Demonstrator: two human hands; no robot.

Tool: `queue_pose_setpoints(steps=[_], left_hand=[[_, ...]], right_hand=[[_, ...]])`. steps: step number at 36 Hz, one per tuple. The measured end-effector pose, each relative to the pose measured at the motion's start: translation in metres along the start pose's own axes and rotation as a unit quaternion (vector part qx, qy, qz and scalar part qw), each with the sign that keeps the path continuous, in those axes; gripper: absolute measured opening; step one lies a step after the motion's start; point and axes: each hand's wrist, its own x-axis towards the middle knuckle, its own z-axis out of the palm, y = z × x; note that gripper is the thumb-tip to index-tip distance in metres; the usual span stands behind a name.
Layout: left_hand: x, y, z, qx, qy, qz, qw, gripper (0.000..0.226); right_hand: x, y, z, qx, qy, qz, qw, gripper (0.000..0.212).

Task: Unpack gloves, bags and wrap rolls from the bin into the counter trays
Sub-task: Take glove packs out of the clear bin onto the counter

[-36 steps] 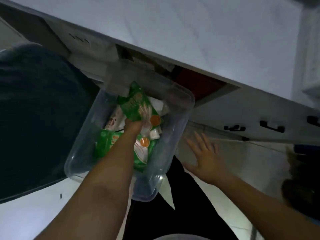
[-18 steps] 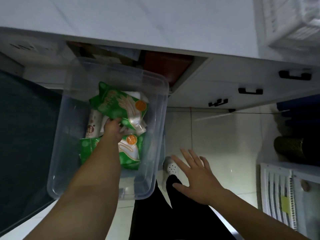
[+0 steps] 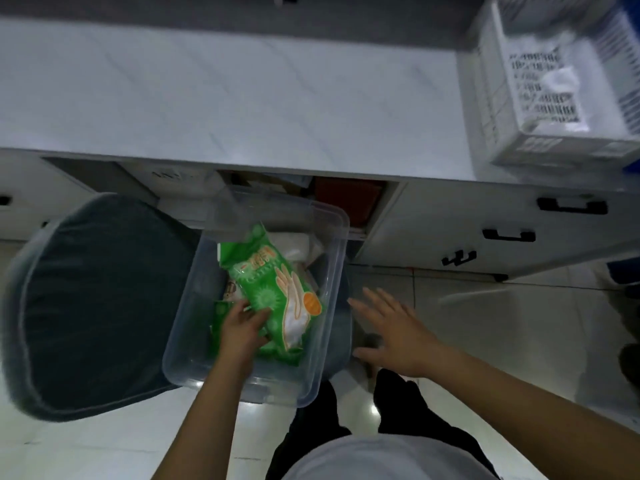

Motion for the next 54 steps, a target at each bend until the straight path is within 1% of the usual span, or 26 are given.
queue_pose_setpoints(steps=[4, 6, 8, 12, 14, 16, 18, 20, 23, 26, 29, 31, 33, 35, 36, 37, 38, 40, 41, 42, 43, 44, 47, 49, 51, 54], left_hand=[[-0.053, 0.014, 0.008, 0.009, -0.02, 0.033, 0.999, 0.026], [-0.073, 0.021, 0.019, 0.014, -0.024, 0.038, 0.999, 0.026], [-0.088, 0.028, 0.03, 0.008, -0.035, 0.045, 0.998, 0.03], [-0.106, 0.039, 0.056, -0.01, -0.057, 0.062, 0.996, 0.036], [-0.108, 0.044, 0.066, -0.023, -0.061, 0.067, 0.996, 0.036], [-0.11, 0.048, 0.075, -0.032, -0.06, 0.072, 0.995, 0.037], [-0.11, 0.052, 0.083, -0.044, -0.046, 0.076, 0.995, 0.039], [-0.109, 0.058, 0.093, -0.055, -0.047, 0.079, 0.994, 0.04], [-0.104, 0.077, 0.11, -0.059, -0.064, 0.09, 0.992, 0.043], [-0.092, 0.109, 0.129, -0.044, -0.087, 0.125, 0.987, 0.045], [-0.071, 0.15, 0.156, -0.009, -0.079, 0.167, 0.983, 0.05], [-0.052, 0.177, 0.176, 0.013, -0.075, 0.195, 0.978, 0.056], [-0.032, 0.202, 0.194, 0.053, -0.054, 0.229, 0.97, 0.065], [-0.011, 0.221, 0.206, 0.136, -0.037, 0.272, 0.952, 0.077], [-0.001, 0.226, 0.211, 0.19, -0.039, 0.293, 0.936, 0.082], [0.01, 0.228, 0.214, 0.259, -0.044, 0.314, 0.912, 0.085], [0.021, 0.227, 0.217, 0.349, -0.046, 0.328, 0.877, 0.087], [0.039, 0.217, 0.218, 0.546, -0.034, 0.31, 0.777, 0.086], [0.045, 0.209, 0.217, 0.618, -0.029, 0.291, 0.73, 0.085], [0.05, 0.202, 0.216, 0.663, -0.027, 0.277, 0.695, 0.083], [0.053, 0.194, 0.213, 0.685, -0.028, 0.271, 0.675, 0.083], [0.055, 0.187, 0.211, 0.694, -0.028, 0.272, 0.666, 0.083], [0.054, 0.177, 0.202, 0.693, -0.025, 0.282, 0.663, 0.087], [0.048, 0.177, 0.197, 0.685, -0.033, 0.27, 0.675, 0.09], [0.038, 0.178, 0.191, 0.65, -0.041, 0.261, 0.713, 0.091], [0.016, 0.169, 0.165, 0.542, -0.027, 0.289, 0.789, 0.085]], right_hand=[[0.002, -0.003, -0.029, 0.061, 0.027, -0.051, 0.996, 0.088], [-0.002, -0.006, -0.043, 0.105, 0.028, -0.07, 0.992, 0.087], [-0.006, -0.009, -0.057, 0.181, 0.029, -0.085, 0.979, 0.086], [-0.009, -0.006, -0.081, 0.307, 0.026, -0.102, 0.946, 0.077], [-0.007, -0.004, -0.089, 0.389, 0.022, -0.082, 0.917, 0.071], [-0.008, -0.006, -0.098, 0.458, 0.036, -0.058, 0.886, 0.063], [-0.007, -0.006, -0.106, 0.502, 0.064, -0.039, 0.862, 0.059], [-0.005, -0.006, -0.117, 0.516, 0.079, -0.028, 0.852, 0.055], [0.001, -0.003, -0.139, 0.47, 0.111, -0.043, 0.875, 0.051], [0.01, -0.004, -0.165, 0.368, 0.187, -0.07, 0.908, 0.05], [0.024, -0.006, -0.193, 0.313, 0.256, -0.087, 0.911, 0.049], [0.037, -0.005, -0.213, 0.254, 0.294, -0.085, 0.917, 0.048], [0.054, -0.001, -0.231, 0.188, 0.314, -0.075, 0.928, 0.05], [0.071, 0.005, -0.245, 0.157, 0.316, -0.056, 0.934, 0.055], [0.079, 0.008, -0.25, 0.139, 0.31, -0.039, 0.94, 0.059], [0.087, 0.012, -0.253, 0.111, 0.299, -0.016, 0.948, 0.061], [0.094, 0.016, -0.253, 0.072, 0.282, 0.008, 0.957, 0.064], [0.104, 0.025, -0.247, -0.008, 0.229, 0.043, 0.972, 0.069], [0.106, 0.03, -0.241, -0.037, 0.201, 0.053, 0.978, 0.07], [0.107, 0.035, -0.235, -0.059, 0.177, 0.059, 0.981, 0.072], [0.107, 0.039, -0.229, -0.079, 0.159, 0.062, 0.982, 0.074], [0.106, 0.042, -0.225, -0.096, 0.146, 0.065, 0.982, 0.076], [0.102, 0.042, -0.219, -0.116, 0.136, 0.073, 0.981, 0.08], [0.097, 0.04, -0.218, -0.12, 0.135, 0.074, 0.981, 0.08], [0.092, 0.034, -0.217, -0.119, 0.137, 0.07, 0.981, 0.08], [0.085, 0.018, -0.213, -0.121, 0.172, 0.029, 0.977, 0.077]])
